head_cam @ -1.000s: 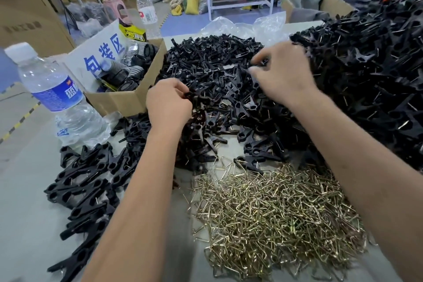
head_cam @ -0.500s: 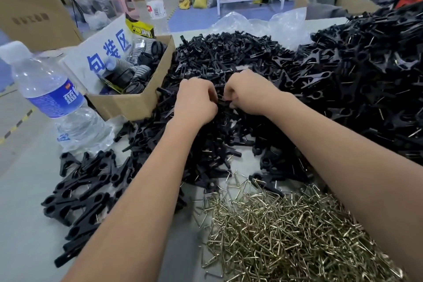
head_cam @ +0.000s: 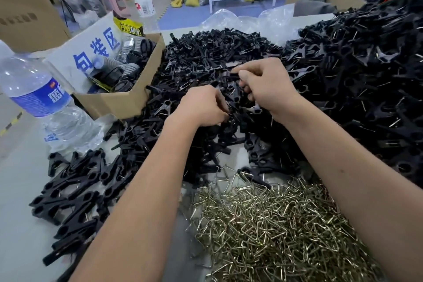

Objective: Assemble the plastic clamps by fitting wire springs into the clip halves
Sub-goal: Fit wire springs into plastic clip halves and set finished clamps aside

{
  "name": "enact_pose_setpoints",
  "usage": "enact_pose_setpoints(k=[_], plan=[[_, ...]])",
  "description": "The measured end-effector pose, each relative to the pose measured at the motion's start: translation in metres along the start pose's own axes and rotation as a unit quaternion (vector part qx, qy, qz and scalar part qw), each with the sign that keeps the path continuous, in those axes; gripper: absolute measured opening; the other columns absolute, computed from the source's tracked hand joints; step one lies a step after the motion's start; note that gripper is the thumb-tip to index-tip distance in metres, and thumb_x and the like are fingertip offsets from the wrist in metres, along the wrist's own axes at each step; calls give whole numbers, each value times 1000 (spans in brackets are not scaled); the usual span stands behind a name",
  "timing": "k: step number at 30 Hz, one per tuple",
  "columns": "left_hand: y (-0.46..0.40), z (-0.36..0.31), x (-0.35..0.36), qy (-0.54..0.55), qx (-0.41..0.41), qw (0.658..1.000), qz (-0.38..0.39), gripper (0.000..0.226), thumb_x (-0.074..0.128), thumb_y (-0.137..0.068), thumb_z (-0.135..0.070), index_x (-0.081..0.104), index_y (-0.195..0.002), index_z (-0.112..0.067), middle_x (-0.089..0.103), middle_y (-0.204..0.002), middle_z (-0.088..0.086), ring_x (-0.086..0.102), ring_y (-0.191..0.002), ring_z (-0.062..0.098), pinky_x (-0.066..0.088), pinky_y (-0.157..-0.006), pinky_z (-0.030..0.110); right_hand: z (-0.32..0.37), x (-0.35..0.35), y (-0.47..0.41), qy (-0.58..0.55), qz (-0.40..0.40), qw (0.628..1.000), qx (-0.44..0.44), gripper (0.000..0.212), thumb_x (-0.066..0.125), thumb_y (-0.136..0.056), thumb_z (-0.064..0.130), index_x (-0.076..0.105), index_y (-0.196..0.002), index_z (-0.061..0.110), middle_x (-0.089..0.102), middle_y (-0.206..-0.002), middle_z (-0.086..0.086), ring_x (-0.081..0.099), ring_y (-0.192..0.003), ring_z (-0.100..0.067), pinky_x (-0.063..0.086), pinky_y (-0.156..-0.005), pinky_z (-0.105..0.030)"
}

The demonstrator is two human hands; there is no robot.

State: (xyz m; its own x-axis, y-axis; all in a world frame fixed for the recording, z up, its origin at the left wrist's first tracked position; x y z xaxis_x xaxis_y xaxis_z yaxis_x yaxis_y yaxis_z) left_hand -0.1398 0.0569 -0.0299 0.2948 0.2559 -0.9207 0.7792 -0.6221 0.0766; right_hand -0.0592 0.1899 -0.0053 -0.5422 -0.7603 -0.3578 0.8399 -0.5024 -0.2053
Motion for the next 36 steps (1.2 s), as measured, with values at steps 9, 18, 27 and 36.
enact_pose_setpoints(k=[9, 18, 27, 36], plan=[[15, 1, -18, 68, -58, 984, -157, 10, 86, -83, -33, 81, -83, -25, 70, -77, -4, 65, -74, 12, 46, -70, 24, -20, -19, 59, -238, 0, 967, 97, 11, 71, -94, -3, 74, -100, 5, 78, -81, -11, 73, -69, -16, 55, -59, -20], [87, -5, 22, 555, -27, 829, -65, 26, 65, -98, 0, 80, -108, -19, 75, -89, 5, 69, -78, 10, 58, -75, 19, -33, -16, 113, -188, 27, 980, 66, 5, 64, -102, 10, 68, -102, 14, 79, -87, -8, 72, -70, -16, 56, -54, -25], [100, -12, 40, 582, -4, 813, -25, 14, 68, -94, 4, 75, -94, -9, 79, -86, 10, 76, -77, 18, 60, -70, 22, -38, -20, 122, -92, 5, 996, -5, 6, 75, -93, 23, 78, -94, 28, 78, -80, -2, 70, -58, -34, 60, -48, -41], [97, -7, 46, 616, -7, 788, 5, 19, 68, -91, 12, 70, -103, -2, 79, -94, 18, 78, -88, 33, 64, -79, 36, -37, -24, 123, -53, -30, 998, -26, 6, 73, -94, 24, 78, -96, 25, 74, -69, 2, 63, -43, -18, 51, -46, -27]])
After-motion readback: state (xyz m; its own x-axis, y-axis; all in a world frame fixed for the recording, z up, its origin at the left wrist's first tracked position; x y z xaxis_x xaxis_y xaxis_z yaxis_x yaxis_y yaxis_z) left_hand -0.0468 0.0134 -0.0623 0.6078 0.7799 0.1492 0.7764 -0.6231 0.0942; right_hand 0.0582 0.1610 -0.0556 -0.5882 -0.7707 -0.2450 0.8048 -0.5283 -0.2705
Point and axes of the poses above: each hand's wrist, its own y-axis away from the middle knuckle, its own x-axis out of the palm, z = x × y, the point moved 6 cm from there along -y, towards the middle knuckle
